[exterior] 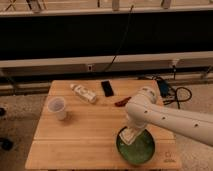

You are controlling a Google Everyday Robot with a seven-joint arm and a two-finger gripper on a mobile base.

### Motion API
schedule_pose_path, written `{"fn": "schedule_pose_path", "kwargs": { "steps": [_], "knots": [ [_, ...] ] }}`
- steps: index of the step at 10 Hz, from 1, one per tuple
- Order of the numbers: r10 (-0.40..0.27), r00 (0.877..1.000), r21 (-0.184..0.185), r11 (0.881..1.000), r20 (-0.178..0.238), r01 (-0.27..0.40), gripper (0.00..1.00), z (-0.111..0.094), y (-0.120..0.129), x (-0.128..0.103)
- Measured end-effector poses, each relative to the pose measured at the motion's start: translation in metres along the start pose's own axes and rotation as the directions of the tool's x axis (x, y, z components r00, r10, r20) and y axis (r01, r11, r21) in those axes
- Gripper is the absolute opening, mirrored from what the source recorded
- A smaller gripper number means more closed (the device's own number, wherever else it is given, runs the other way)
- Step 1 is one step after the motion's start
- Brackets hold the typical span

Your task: Place the white sponge in the ceramic bowl

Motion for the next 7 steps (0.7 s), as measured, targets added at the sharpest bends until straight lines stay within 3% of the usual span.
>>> {"fn": "schedule_pose_path", "kwargs": {
  "steps": [7],
  "knots": [
    [0.001, 1.0, 0.002, 1.0, 0.002, -0.001, 0.8, 0.0035, 0.0028, 0.0059]
  ]
}}
